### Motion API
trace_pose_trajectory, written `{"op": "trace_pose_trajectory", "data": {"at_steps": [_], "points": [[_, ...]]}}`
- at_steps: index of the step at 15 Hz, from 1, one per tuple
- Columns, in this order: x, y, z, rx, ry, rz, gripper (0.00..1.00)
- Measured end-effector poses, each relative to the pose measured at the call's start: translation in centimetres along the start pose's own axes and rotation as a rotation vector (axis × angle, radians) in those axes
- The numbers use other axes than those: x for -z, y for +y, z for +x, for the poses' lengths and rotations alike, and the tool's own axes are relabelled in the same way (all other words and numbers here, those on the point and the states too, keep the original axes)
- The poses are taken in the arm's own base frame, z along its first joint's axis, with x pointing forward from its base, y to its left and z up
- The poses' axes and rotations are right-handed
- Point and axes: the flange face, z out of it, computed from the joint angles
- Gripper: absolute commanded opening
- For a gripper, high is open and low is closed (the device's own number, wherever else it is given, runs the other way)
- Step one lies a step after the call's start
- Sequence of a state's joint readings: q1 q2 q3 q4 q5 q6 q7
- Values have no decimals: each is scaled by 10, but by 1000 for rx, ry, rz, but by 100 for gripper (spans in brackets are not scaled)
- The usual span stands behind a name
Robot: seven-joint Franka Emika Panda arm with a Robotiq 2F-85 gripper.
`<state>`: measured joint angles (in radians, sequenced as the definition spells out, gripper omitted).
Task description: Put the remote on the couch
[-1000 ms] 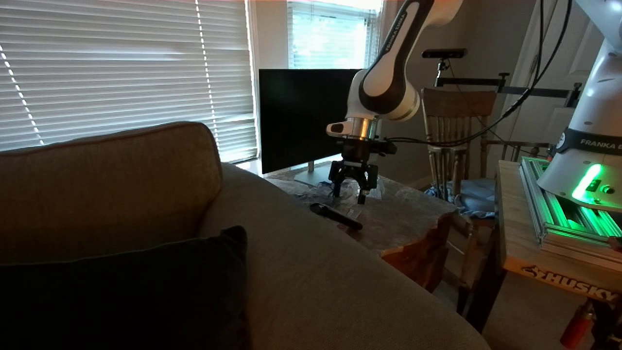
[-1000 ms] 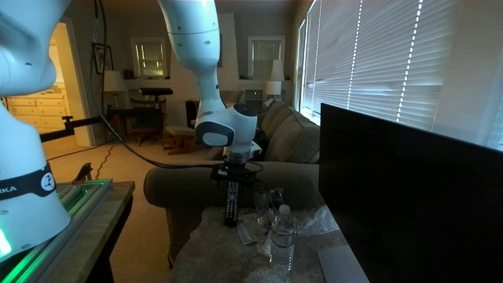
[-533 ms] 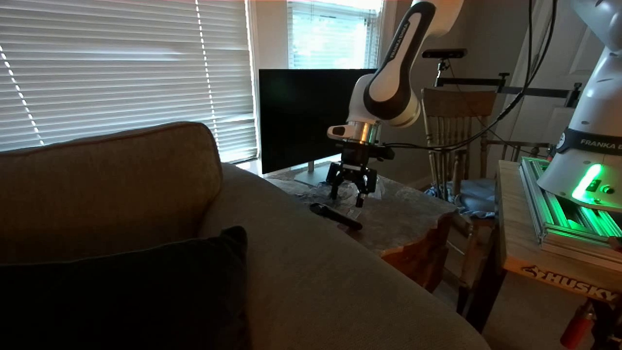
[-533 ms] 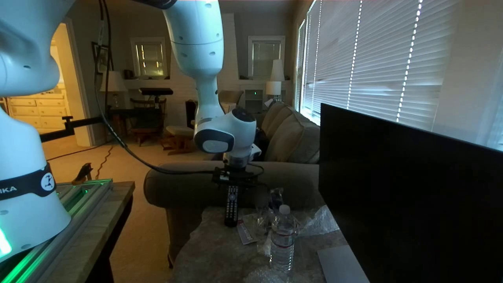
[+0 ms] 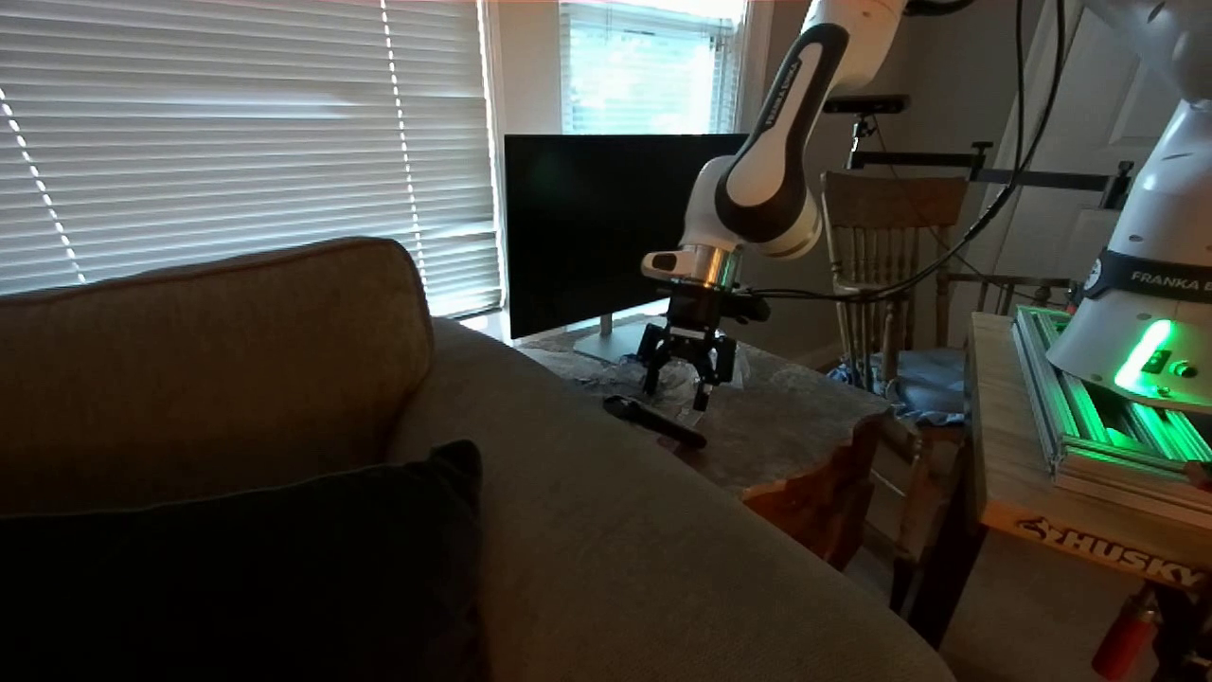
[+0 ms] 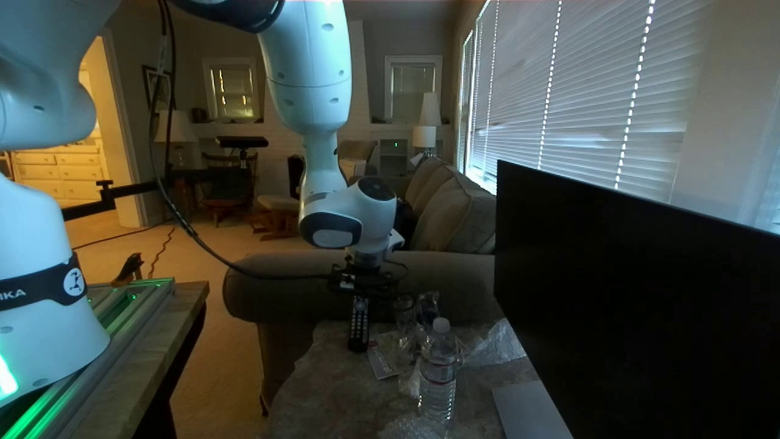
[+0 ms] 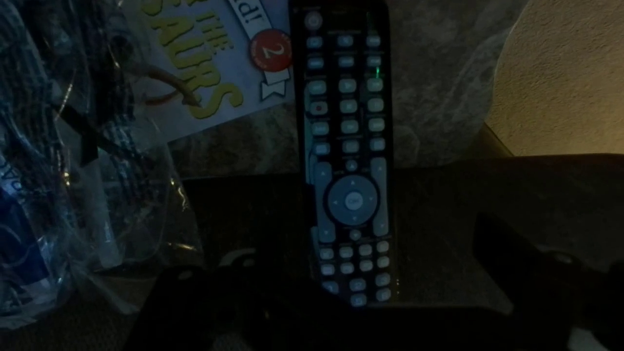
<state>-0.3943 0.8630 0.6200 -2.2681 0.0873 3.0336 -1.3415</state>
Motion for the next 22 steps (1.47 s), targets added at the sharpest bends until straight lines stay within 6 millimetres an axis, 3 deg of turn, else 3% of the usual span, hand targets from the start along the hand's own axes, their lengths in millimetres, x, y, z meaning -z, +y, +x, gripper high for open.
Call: {"op": "trace_pose_trajectory", "data": {"at_steps": [22], "points": [[-21, -11, 7, -4, 54, -62, 100]]}}
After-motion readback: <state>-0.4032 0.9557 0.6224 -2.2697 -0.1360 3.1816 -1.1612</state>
